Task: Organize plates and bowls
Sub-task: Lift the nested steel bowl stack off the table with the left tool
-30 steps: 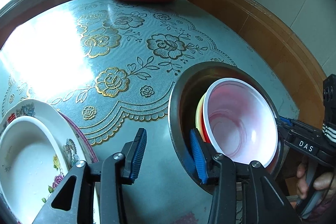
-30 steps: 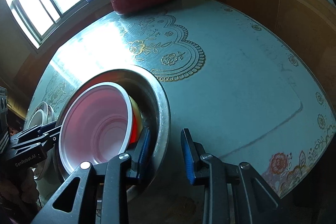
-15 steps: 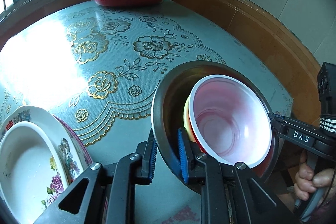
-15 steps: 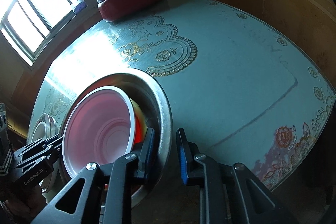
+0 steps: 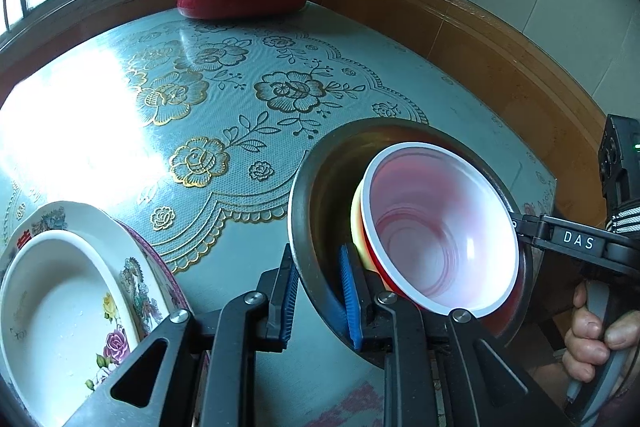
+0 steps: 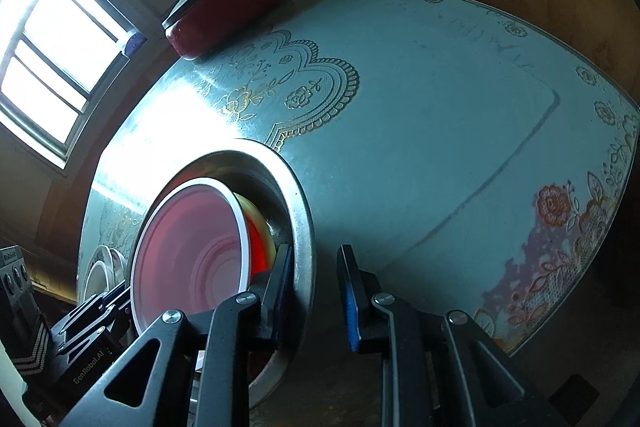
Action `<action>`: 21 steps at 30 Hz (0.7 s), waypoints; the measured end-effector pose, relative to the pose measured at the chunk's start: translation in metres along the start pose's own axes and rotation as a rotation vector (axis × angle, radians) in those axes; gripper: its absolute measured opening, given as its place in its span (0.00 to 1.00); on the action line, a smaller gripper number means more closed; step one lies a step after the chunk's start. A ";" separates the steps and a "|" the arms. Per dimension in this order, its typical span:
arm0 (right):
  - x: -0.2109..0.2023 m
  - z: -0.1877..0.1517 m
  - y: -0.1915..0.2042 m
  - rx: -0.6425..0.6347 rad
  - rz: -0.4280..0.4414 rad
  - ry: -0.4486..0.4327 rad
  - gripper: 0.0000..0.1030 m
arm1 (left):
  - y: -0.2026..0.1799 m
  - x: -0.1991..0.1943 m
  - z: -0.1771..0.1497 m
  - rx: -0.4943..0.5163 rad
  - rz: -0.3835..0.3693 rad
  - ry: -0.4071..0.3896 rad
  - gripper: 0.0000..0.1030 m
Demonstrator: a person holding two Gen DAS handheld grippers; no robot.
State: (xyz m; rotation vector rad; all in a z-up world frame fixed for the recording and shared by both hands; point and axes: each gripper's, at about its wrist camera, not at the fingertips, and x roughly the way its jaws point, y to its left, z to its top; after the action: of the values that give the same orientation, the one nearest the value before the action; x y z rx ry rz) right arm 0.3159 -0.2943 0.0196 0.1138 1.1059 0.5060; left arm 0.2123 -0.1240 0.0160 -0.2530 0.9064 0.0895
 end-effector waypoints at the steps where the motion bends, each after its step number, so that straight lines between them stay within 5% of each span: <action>1: 0.000 -0.001 0.000 0.007 -0.003 -0.004 0.21 | 0.000 0.000 0.000 0.005 0.002 -0.004 0.21; 14: -0.006 -0.013 0.008 0.047 -0.019 -0.051 0.10 | 0.005 0.000 -0.001 -0.008 -0.031 -0.031 0.21; 21: -0.003 -0.013 0.006 0.003 0.041 -0.019 0.10 | 0.004 -0.009 -0.010 0.003 -0.026 -0.065 0.19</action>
State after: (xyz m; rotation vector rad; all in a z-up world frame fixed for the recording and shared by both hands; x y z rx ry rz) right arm 0.3015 -0.2922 0.0185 0.1435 1.0876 0.5387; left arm 0.1984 -0.1222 0.0160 -0.2575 0.8380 0.0719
